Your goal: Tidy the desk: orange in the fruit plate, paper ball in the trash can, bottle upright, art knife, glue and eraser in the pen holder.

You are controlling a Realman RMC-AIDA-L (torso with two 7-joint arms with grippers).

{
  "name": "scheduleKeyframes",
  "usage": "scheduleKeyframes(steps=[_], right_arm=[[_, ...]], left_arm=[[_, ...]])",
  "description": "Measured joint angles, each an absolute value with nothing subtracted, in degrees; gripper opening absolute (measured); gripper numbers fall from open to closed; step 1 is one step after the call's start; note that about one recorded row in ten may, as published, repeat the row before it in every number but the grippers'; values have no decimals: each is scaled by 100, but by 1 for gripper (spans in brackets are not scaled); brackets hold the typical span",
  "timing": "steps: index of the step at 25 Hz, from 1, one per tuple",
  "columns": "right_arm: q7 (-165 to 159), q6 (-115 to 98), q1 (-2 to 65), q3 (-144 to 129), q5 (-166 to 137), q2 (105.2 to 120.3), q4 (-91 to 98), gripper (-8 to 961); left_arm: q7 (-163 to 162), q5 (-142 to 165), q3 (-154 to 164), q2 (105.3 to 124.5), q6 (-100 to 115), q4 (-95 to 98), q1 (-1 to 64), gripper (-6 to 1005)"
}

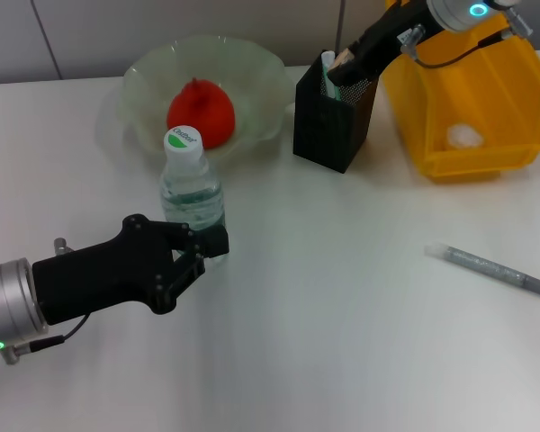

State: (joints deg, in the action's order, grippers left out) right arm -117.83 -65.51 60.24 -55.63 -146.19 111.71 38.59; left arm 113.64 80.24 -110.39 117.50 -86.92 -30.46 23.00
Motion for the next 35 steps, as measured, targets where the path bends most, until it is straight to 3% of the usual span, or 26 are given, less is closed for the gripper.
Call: scheduleKeyframes(steps=[14, 25, 30, 35], right_arm=[[-11620, -6493, 5938, -5469, -14378, 11178, 3871, 422], [-11568, -6526, 5887, -5338, -14313, 11182, 3961, 501], [-11668, -6597, 5720, -5406, -14329, 11269, 4352, 498], [-12247, -7261, 5390, -5445, -14548, 11465, 5371, 496]], left_arm=[[11364, 8025, -11039, 11750, -8718, -3050, 2280, 15], [11364, 8024, -11039, 11743, -8743, -3050, 2258, 15], [11364, 8024, -11039, 11742, -8745, -3050, 2259, 14], [11364, 8025, -11039, 11742, -8745, -3050, 2266, 14]])
